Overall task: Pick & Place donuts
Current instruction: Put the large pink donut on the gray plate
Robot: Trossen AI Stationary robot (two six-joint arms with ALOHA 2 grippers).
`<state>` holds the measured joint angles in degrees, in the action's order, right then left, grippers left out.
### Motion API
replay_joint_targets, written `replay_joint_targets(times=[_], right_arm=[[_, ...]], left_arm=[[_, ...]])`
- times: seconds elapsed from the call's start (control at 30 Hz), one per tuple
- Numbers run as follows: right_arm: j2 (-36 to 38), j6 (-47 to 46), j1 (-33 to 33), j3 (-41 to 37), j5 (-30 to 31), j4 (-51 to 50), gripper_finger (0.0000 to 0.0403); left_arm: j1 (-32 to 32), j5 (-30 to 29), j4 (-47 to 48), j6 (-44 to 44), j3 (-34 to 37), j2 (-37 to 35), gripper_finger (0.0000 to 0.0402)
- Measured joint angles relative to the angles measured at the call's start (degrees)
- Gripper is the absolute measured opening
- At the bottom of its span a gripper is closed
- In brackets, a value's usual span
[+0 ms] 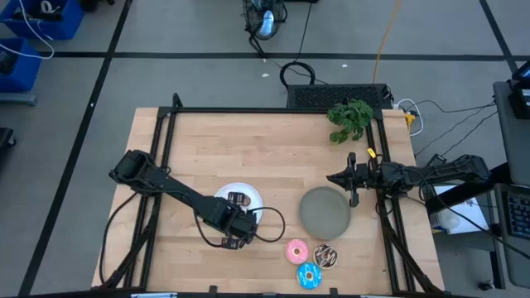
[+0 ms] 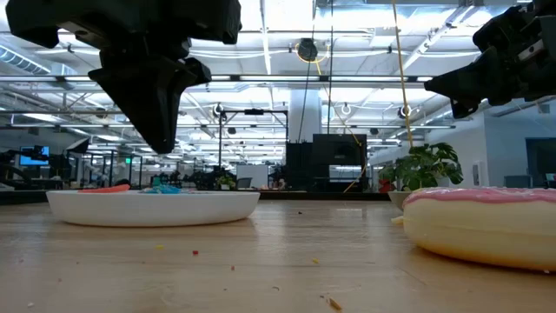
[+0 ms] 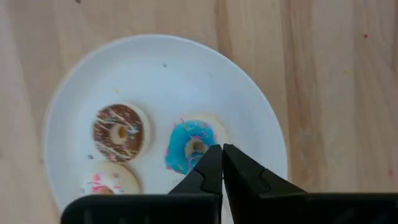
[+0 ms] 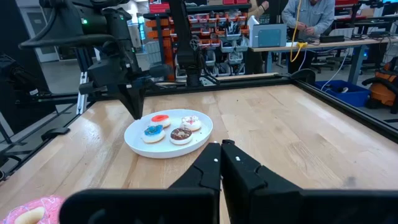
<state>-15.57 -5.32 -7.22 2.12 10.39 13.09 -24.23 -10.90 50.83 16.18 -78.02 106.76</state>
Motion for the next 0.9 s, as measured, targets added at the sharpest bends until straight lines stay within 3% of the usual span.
replay_joint_targets(times=[0.9], right_arm=[[0.0, 0.21, 0.0, 0.01, 0.02, 0.3, 0.0]], left_arm=[[-0.75, -2.25, -1.32, -0.43, -0.33, 0.0, 0.0005]])
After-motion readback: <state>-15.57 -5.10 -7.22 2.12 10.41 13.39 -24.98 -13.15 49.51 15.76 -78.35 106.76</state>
